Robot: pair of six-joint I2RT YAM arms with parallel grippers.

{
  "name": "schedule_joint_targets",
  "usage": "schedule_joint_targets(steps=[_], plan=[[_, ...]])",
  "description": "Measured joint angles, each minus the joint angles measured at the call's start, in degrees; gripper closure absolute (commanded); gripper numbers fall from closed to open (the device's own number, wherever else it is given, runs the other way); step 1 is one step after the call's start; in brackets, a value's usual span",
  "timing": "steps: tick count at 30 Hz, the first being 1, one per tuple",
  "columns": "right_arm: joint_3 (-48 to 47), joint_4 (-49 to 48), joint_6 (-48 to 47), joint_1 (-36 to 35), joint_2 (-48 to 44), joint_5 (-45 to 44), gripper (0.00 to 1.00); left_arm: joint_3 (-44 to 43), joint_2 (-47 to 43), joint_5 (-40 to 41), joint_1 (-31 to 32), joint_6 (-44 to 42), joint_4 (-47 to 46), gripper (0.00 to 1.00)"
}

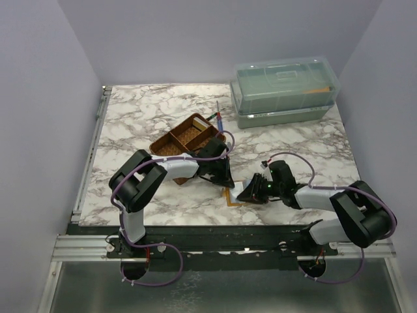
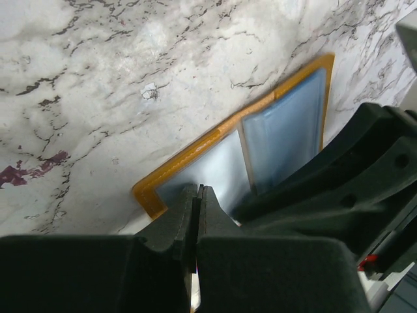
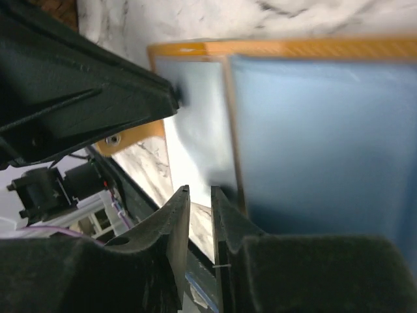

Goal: Put the credit cards into the card holder
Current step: Turn over the card slot in the card holder.

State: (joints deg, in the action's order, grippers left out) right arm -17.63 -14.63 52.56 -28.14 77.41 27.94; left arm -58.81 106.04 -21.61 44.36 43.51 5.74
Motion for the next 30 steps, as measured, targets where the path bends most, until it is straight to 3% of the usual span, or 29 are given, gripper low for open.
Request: schedule_joint_targets(steps=[6, 14, 20, 30], plan=[[0.1, -4.3, 1.4, -2.3, 2.4, 1.8, 0.75, -0.2, -0.2, 0.2, 0.0, -0.4, 0.5, 1.00], [-7.6, 11.6, -2.9, -2.5, -6.7, -6.6, 0.67, -2.5, -3.1, 0.9, -0.3, -2.6, 4.0, 0.91], [-9.9, 16.7, -5.3, -2.5, -8.5, -9.7, 0.67, -4.8, -6.9, 0.6, -1.3, -3.4, 4.9, 0.88], [-9.8, 10.6, -4.4, -8.2, -0.3, -7.0, 0.71, -6.2, -10.6, -0.3, -4.7, -3.7, 5.3, 0.83]])
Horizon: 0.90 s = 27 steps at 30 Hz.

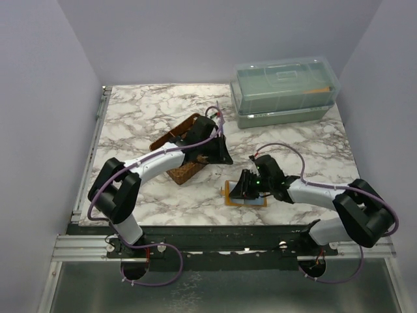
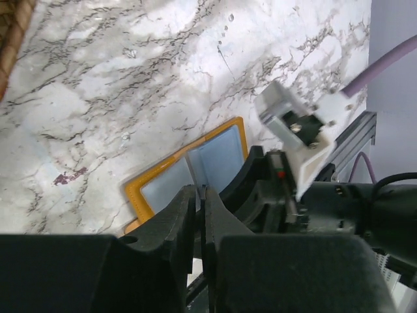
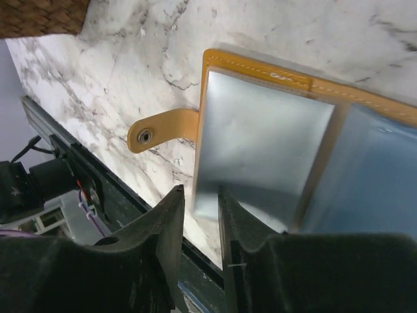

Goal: Put the credit cards into the card holder
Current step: Turn over the card slot in the card holder.

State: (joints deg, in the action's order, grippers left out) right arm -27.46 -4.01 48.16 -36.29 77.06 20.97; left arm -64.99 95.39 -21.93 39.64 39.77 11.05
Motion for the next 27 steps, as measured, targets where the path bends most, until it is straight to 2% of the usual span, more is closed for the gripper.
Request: schedule_joint_targets(steps=[2, 5, 7, 10, 15, 21, 24, 27], plan=[[0.5, -3.8, 1.0, -1.2, 3.0, 1.0, 0.72, 0.0, -0.4, -0.1, -0.8, 0.0, 0.6, 0.76], [1.0, -7.1, 2.6, -1.4, 6.9, 2.0, 0.72, 0.0, -1.5, -0.2, -2.0, -0.2, 1.3, 0.59], [0.8, -7.8, 2.8, -1.3, 7.3, 2.2, 0.71, 0.0, -2.6, -0.4, -2.9, -0.2, 1.6, 0.49], [-0.3, -5.8, 2.3, -1.3, 6.9, 1.2, 0.68, 0.0, -5.2, -0.5, -4.9, -0.3, 1.9, 0.39], [-3.6, 1.2, 0.6, -1.4, 1.5, -2.6, 0.62, -0.5, -8.6, 0.7, -9.3, -0.4, 1.9, 0.31], [-7.9, 7.4, -1.8, -1.4, -3.2, -7.3, 0.58, -4.0, -8.8, 9.7, -13.7, 1.2, 2.3, 0.19], [-9.0, 10.1, -2.9, -1.4, -3.2, -9.0, 0.57, -7.4, -6.7, 14.7, -16.1, 4.0, 2.4, 0.12], [-9.3, 12.0, -3.5, -1.4, -3.2, -10.0, 0.57, -11.1, -2.4, 19.2, -17.7, 6.7, 2.2, 0.12]])
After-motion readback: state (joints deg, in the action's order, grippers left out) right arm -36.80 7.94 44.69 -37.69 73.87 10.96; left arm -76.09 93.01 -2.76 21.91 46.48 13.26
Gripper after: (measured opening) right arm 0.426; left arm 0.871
